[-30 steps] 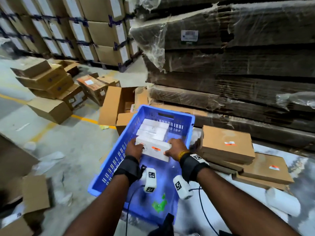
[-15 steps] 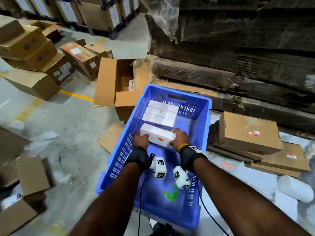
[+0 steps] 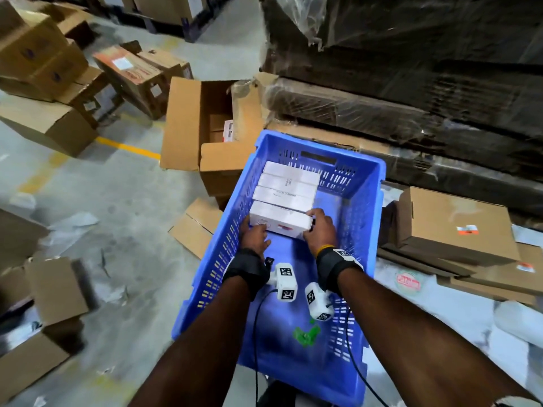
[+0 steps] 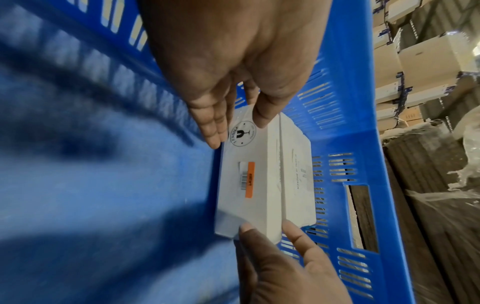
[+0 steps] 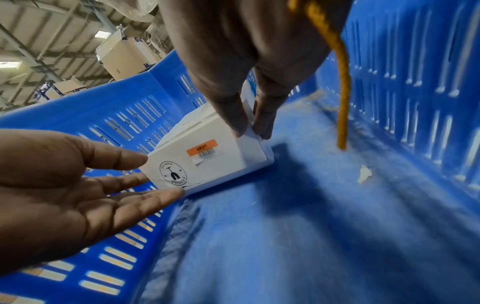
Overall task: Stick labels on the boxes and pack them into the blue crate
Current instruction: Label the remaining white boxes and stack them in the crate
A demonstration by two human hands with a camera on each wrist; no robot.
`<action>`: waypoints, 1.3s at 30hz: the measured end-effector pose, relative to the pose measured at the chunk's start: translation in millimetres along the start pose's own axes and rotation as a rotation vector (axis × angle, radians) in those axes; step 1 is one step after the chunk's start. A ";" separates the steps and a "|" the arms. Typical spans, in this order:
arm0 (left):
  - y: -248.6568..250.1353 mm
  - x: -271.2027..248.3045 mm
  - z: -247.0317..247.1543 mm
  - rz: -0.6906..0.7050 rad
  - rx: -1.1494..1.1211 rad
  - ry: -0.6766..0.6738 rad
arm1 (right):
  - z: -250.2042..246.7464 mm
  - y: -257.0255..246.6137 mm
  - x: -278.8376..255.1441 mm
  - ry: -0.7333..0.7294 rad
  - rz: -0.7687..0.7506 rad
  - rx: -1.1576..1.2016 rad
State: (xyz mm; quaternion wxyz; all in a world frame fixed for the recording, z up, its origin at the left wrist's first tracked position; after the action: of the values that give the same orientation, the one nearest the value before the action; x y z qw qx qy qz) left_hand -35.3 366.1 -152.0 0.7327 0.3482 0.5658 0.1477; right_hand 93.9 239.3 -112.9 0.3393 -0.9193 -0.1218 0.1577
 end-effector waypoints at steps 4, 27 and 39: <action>1.8 -8.9 7.9 -0.062 -0.114 -0.013 | 1.0 -4.5 4.3 0.051 -0.039 0.077; 7.1 -19.9 8.8 -0.071 -0.085 -0.029 | 3.2 -4.7 4.5 -0.075 -0.102 0.000; 4.3 -26.2 7.3 0.029 0.104 0.057 | -3.2 -5.3 -2.5 -0.061 -0.076 -0.030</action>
State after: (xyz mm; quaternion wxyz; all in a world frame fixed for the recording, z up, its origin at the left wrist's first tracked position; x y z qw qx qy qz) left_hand -36.0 350.6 -129.2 0.6952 0.3894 0.5881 0.1385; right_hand 92.2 240.5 -106.6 0.3272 -0.9138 -0.1692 0.1710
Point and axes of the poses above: each hand's wrist, its own x-axis towards the middle knuckle, its own z-axis out of the palm, y = z × x, the point moved 7 cm from there along x, towards the middle knuckle, and after that the axes turned 8 degrees about y, right-handed, at the moved point
